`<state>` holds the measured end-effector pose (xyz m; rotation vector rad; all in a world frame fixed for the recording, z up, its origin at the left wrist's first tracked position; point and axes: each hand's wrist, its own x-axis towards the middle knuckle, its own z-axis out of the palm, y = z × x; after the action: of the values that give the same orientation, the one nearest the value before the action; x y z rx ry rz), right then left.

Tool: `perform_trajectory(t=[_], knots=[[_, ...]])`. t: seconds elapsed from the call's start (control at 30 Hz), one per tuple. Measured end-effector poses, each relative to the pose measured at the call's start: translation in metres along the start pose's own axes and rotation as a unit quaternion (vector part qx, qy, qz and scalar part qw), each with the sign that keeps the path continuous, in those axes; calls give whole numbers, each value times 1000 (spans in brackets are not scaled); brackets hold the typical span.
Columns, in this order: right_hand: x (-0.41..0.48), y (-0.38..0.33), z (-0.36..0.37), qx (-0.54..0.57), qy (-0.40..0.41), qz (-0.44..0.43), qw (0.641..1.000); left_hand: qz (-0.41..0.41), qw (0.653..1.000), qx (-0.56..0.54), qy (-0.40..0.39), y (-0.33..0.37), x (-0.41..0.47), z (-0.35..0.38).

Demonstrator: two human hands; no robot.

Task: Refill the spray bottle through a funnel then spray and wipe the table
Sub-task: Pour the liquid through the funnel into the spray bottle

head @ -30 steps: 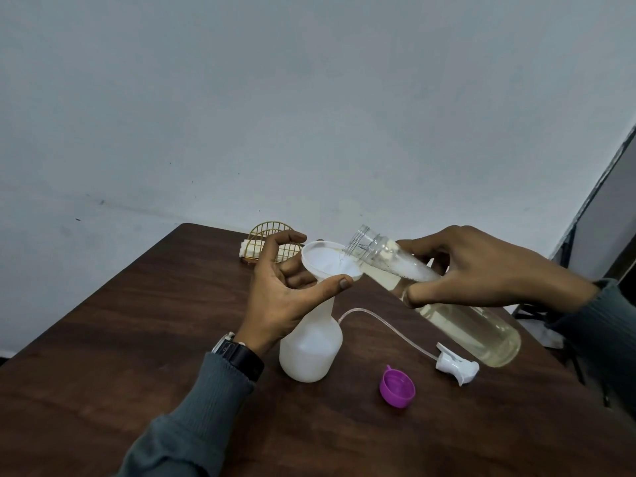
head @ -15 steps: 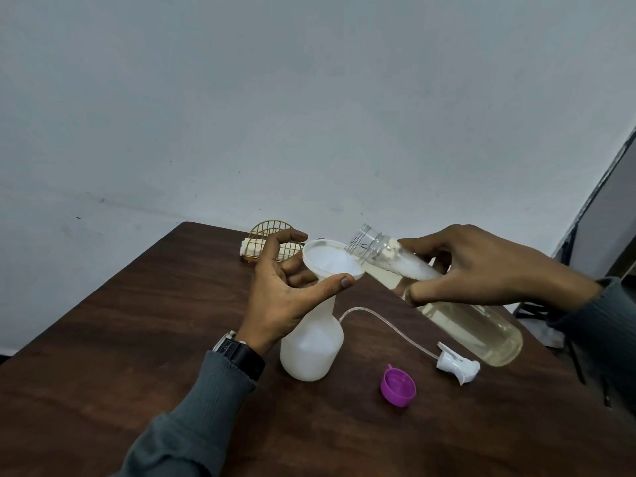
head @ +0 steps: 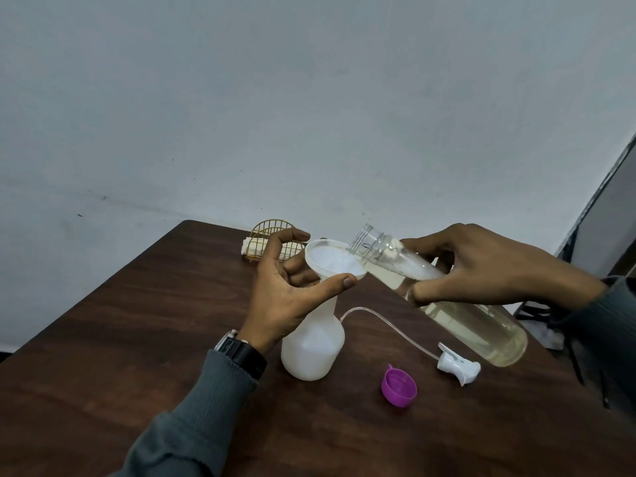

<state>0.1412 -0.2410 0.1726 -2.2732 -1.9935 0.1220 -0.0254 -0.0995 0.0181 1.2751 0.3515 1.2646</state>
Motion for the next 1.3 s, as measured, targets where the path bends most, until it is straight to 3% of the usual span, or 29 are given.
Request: perform_trajectory(t=[1.3], knots=[[6,7,-2,4,5,6,1000,3,1000,-3,-2,0,0,0]])
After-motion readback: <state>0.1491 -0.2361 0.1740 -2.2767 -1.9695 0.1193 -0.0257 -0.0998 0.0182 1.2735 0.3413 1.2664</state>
